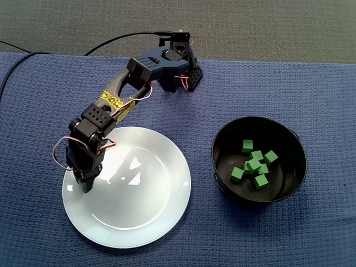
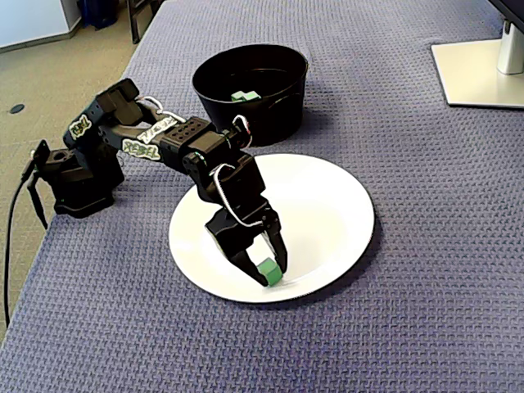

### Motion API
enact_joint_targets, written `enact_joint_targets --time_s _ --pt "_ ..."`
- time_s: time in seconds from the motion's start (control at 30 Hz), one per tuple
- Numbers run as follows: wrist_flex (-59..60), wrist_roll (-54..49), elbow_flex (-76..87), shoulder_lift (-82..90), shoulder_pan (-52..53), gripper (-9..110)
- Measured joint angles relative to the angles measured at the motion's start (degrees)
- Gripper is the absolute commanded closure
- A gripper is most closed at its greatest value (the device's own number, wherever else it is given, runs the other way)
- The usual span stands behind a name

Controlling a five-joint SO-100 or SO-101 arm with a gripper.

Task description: Pick up the items on the white plate and put them in the black container.

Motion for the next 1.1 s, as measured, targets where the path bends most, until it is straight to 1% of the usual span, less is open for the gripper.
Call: enact_joint_targets --time_s 0.23,0.33,0.4,0.6,0.8,0.93,1.0,1.1 --pt "-2.4 11.5 0.2 17.8 0.4 102" --pt "-6.3 14.2 2.4 28.8 -0.1 102" --pt "-10.4 14.4 6.9 37.0 -2.2 102" --pt "-24.6 7.1 23.7 61.2 -15.9 102" --pt "-38.4 -7.6 41.0 79.7 -37.8 102" --pt "-42.5 -15.3 54.4 86.3 -50.2 102" --pt "-45.3 -16.9 62.0 87.5 -53.4 102" --pt "-47.9 -16.6 73.1 88.1 -55.9 102"
